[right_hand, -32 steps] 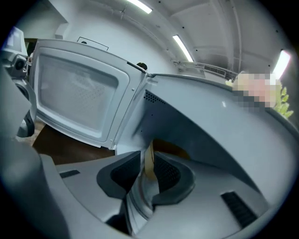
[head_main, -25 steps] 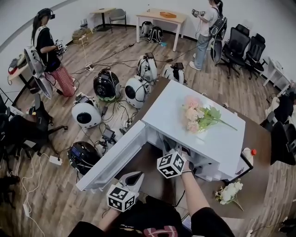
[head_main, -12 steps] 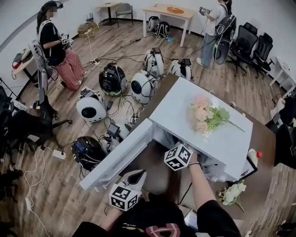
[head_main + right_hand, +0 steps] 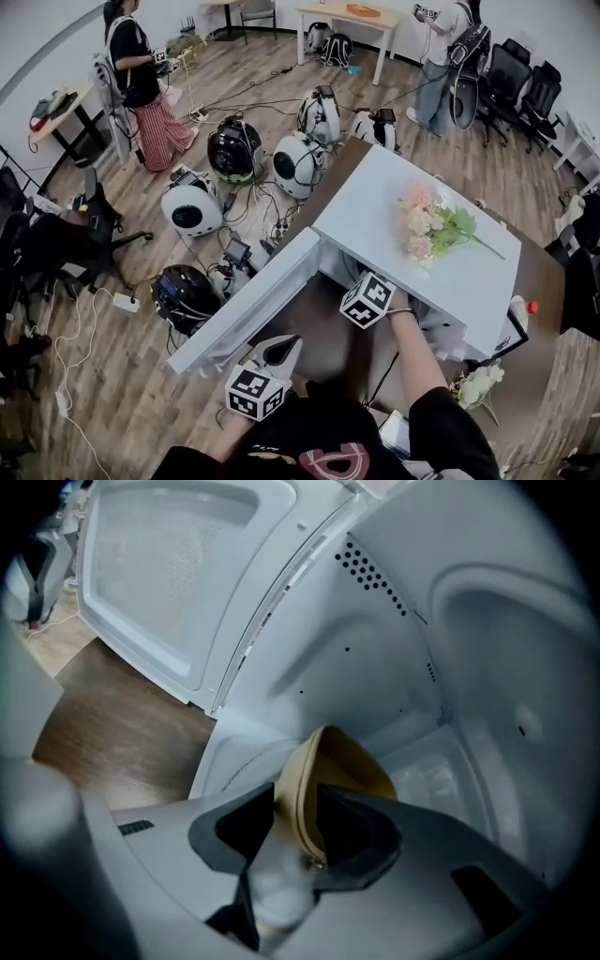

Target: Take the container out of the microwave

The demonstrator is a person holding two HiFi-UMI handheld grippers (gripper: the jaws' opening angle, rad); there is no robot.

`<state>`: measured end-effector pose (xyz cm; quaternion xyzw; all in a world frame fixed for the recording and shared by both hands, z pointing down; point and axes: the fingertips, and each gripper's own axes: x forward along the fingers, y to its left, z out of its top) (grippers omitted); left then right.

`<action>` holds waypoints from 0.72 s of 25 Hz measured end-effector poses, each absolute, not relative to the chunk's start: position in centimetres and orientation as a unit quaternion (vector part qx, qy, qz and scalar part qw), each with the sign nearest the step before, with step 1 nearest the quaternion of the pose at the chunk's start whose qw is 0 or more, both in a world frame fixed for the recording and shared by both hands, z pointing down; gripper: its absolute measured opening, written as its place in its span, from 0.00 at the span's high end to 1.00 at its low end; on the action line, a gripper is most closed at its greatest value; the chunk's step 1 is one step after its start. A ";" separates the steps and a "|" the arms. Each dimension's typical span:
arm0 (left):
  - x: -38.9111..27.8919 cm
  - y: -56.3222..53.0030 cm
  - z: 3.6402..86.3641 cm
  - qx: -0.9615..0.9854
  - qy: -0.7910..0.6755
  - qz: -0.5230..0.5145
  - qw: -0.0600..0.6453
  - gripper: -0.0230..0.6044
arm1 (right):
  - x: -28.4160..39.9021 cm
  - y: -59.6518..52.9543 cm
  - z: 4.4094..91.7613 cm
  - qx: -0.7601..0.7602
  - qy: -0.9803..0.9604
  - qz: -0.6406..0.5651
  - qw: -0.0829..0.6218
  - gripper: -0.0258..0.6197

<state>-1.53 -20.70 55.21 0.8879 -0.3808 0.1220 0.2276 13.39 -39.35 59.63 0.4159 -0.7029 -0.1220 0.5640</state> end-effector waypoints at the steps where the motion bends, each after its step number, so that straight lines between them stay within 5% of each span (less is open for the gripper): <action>1: -1.6 -20.6 55.3 0.887 -0.381 0.123 0.229 0.95 | 13.4 -39.4 59.8 0.410 -0.702 -0.123 0.569 0.73; 9: -2.0 -20.4 55.1 0.887 -0.382 0.119 0.229 0.95 | 14.2 -40.0 60.7 0.357 -0.674 -0.135 0.633 0.75; 18: -1.8 -21.0 54.6 0.889 -0.381 0.094 0.236 0.95 | 14.6 -39.9 61.1 0.362 -0.686 -0.101 0.624 0.79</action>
